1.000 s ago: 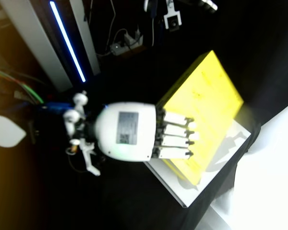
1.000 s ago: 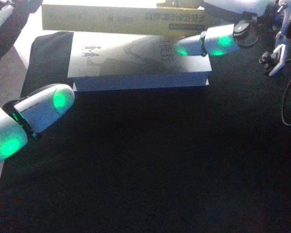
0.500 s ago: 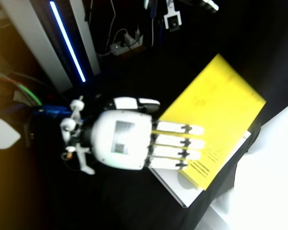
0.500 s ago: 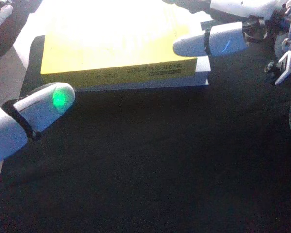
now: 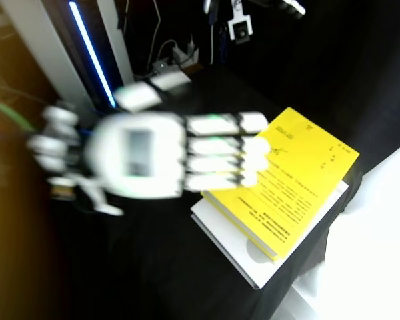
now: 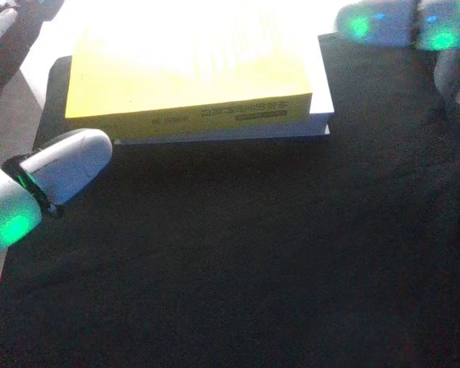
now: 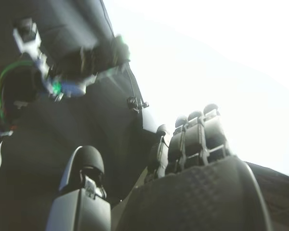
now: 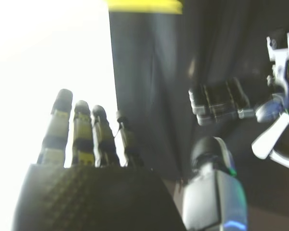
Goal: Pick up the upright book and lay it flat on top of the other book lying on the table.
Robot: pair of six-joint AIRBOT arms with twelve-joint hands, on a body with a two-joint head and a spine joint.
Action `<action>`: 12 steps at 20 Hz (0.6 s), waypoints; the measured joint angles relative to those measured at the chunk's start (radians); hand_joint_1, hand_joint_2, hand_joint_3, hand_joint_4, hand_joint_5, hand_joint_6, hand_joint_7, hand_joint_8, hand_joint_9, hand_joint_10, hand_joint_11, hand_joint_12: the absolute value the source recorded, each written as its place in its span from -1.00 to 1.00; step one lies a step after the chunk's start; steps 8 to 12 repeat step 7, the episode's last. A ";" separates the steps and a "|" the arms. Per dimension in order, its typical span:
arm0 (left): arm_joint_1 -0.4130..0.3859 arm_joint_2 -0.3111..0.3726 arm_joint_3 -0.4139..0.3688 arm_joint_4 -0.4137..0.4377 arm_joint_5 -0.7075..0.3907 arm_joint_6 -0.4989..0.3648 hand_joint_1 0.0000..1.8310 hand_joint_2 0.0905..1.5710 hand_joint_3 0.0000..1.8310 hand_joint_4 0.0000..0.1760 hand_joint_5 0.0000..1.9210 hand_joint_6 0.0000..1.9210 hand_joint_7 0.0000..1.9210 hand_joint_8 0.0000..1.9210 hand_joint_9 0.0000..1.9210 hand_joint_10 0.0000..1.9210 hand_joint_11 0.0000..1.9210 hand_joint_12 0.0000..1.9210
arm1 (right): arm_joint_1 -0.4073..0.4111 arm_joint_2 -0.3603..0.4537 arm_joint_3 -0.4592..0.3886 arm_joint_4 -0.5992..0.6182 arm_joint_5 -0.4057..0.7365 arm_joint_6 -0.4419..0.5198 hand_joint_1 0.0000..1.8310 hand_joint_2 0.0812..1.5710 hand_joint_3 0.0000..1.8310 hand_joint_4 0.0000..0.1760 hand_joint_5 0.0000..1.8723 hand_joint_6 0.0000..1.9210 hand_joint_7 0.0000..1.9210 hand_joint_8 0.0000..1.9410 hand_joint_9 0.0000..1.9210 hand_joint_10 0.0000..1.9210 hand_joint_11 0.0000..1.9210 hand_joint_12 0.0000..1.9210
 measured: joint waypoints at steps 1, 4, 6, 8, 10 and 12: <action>0.000 0.000 0.000 -0.002 0.002 0.000 -0.62 0.51 -1.00 0.28 -1.00 -1.00 -1.00 -1.00 -1.00 -1.00 -1.00 -1.00 | 0.006 0.020 -0.018 0.004 0.019 -0.001 -0.83 0.44 -0.98 -0.32 -1.00 -1.00 -1.00 -1.00 -1.00 -1.00 -1.00 -1.00; 0.000 0.000 0.002 -0.005 0.009 0.000 -0.67 0.49 -1.00 0.06 -1.00 -1.00 -1.00 -1.00 -1.00 -1.00 -1.00 -1.00 | 0.014 0.051 -0.056 0.026 0.095 0.001 -0.89 0.47 -0.97 -0.99 -1.00 -1.00 -1.00 -1.00 -1.00 -1.00 -1.00 -1.00; 0.001 0.000 0.008 -0.010 0.017 0.000 -0.66 0.47 -1.00 0.45 -1.00 -1.00 -1.00 -1.00 -1.00 -1.00 -1.00 -1.00 | 0.014 0.092 -0.084 0.037 0.141 0.000 -0.70 0.48 -0.98 -0.66 -1.00 -1.00 -1.00 -1.00 -1.00 -1.00 -1.00 -1.00; 0.001 0.000 0.019 -0.011 0.020 0.000 -0.65 0.50 -1.00 0.50 -1.00 -1.00 -1.00 -1.00 -1.00 -1.00 -1.00 -1.00 | 0.014 0.114 -0.104 0.076 0.159 -0.023 -0.64 0.49 -0.99 -0.79 -1.00 -1.00 -1.00 -1.00 -1.00 -1.00 -1.00 -1.00; 0.001 0.000 0.019 -0.011 0.020 0.000 -0.65 0.50 -1.00 0.50 -1.00 -1.00 -1.00 -1.00 -1.00 -1.00 -1.00 -1.00 | 0.014 0.114 -0.104 0.076 0.159 -0.023 -0.64 0.49 -0.99 -0.79 -1.00 -1.00 -1.00 -1.00 -1.00 -1.00 -1.00 -1.00; 0.001 0.000 0.019 -0.011 0.020 0.000 -0.65 0.50 -1.00 0.50 -1.00 -1.00 -1.00 -1.00 -1.00 -1.00 -1.00 -1.00 | 0.014 0.114 -0.104 0.076 0.159 -0.023 -0.64 0.49 -0.99 -0.79 -1.00 -1.00 -1.00 -1.00 -1.00 -1.00 -1.00 -1.00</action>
